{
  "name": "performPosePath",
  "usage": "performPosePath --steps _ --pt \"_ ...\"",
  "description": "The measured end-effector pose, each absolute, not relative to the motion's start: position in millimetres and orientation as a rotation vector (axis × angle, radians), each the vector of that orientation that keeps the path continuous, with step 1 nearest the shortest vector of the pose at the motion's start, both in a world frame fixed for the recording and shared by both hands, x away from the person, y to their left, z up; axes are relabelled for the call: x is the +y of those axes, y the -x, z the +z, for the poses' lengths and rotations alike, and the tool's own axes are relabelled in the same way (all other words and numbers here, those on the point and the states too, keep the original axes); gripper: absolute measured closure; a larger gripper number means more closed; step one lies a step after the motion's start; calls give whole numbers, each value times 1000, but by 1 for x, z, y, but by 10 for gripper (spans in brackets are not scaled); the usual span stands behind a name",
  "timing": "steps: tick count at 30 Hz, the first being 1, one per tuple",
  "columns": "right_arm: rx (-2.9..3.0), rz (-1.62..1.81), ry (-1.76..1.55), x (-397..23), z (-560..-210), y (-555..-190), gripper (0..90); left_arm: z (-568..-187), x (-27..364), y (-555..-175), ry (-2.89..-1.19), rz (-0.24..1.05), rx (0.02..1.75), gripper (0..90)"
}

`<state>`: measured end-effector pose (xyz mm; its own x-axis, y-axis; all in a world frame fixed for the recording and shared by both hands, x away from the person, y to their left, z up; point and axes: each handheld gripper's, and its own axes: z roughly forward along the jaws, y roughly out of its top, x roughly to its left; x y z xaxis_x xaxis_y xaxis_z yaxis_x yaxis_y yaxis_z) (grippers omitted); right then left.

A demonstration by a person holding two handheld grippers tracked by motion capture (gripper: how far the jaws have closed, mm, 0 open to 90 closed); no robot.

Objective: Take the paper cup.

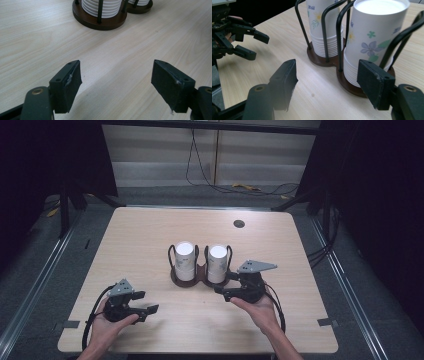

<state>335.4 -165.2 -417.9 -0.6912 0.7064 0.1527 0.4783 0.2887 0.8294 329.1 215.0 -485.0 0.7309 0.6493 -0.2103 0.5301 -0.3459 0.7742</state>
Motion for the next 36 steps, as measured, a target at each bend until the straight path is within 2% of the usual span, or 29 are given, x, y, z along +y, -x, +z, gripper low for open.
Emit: performPosePath --steps 12,36 --pt "2351 1377 -999 -146 -405 -346 359 -484 209 -328 -2034 174 879 247" --pt "2403 1343 -896 -113 -373 -393 373 -485 208 -331 -2037 171 877 239"
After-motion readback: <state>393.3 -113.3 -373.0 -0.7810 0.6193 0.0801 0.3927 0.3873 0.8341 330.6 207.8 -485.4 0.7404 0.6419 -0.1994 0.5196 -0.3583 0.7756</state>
